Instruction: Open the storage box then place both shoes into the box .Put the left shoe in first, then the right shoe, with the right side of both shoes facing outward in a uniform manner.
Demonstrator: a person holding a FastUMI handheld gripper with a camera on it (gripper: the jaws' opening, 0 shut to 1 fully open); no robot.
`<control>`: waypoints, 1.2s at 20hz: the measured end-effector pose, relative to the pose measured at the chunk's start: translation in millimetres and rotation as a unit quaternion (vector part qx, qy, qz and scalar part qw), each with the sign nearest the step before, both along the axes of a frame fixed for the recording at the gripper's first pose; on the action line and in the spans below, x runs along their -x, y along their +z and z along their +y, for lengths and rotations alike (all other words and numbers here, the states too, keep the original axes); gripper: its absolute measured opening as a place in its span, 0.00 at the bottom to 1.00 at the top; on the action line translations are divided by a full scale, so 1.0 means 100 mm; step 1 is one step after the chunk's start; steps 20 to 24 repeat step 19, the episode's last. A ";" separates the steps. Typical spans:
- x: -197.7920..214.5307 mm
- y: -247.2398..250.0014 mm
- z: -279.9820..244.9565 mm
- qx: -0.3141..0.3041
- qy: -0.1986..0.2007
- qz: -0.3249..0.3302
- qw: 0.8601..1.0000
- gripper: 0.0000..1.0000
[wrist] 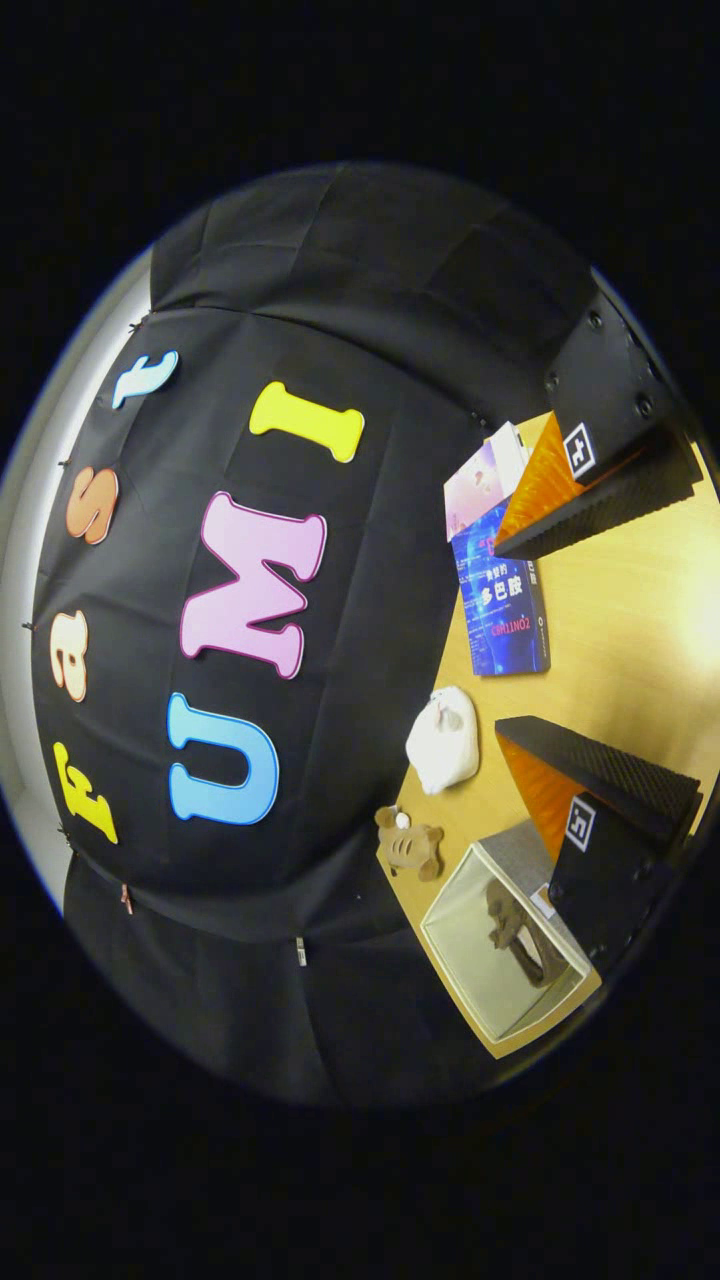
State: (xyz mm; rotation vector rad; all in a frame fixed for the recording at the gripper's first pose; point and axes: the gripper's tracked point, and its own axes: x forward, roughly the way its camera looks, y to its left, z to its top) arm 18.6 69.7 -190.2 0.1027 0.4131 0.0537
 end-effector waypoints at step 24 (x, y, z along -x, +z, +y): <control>0.35 0.10 -0.86 -0.009 -0.015 -0.075 0.997 0.98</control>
